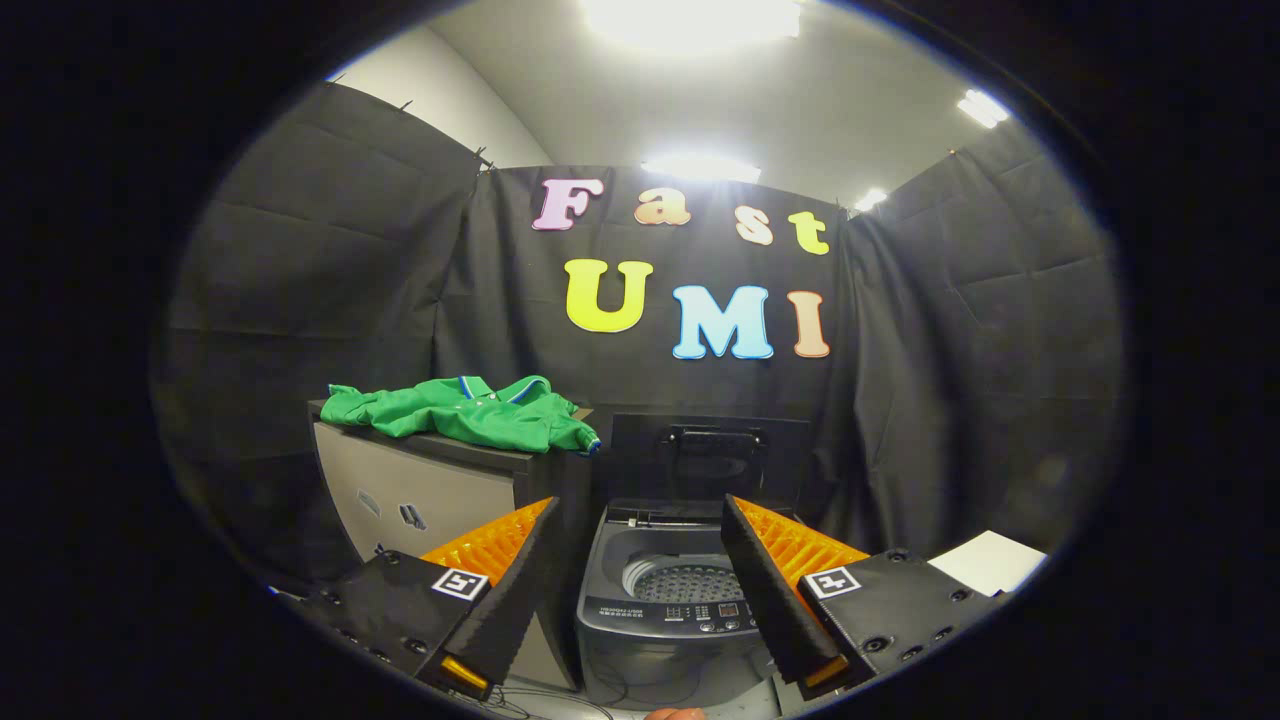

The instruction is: Put the clothes into the washing machine and then close the washing machine lid.

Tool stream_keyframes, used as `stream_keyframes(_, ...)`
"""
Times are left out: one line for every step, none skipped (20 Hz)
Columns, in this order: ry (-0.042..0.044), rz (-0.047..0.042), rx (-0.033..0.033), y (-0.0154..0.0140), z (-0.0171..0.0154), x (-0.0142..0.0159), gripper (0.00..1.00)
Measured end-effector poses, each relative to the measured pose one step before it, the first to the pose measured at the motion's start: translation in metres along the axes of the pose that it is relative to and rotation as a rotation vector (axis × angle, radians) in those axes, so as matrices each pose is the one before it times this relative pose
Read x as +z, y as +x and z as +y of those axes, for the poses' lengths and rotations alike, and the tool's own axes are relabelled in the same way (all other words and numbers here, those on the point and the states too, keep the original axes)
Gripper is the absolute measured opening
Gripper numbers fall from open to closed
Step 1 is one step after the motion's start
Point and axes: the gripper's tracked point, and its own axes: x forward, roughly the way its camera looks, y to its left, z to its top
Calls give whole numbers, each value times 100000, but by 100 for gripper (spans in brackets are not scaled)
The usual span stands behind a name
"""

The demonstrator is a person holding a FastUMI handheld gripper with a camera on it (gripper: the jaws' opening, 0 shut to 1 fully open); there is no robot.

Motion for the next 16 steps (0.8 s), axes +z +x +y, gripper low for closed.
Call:
stream_keyframes(351,-523,-74,90,-205,273,99)
stream_keyframes(1170,-755,-230,-80,58,-34,99)
stream_keyframes(1574,525,660,100,197,-221,99)
stream_keyframes(770,818,1368,103,313,-457,100)
stream_keyframes(-197,-252,661,77,-27,51,100)
stream_keyframes(189,-939,70,-201,-187,424,100)
stream_keyframes(953,-1063,587,-88,154,349,100)
stream_keyframes(424,-842,877,-74,265,167,100)
stream_keyframes(-606,-1233,825,15,128,376,100)
stream_keyframes(-590,-1432,631,-194,102,568,100)
stream_keyframes(-30,-1872,568,-22,221,836,100)
stream_keyframes(675,-1688,1033,813,525,813,100)
stream_keyframes(834,-1387,1316,853,423,755,100)
stream_keyframes(166,-1041,1622,793,381,499,100)
stream_keyframes(-432,-867,1203,593,249,624,100)
stream_keyframes(-448,-796,1188,283,223,583,100)
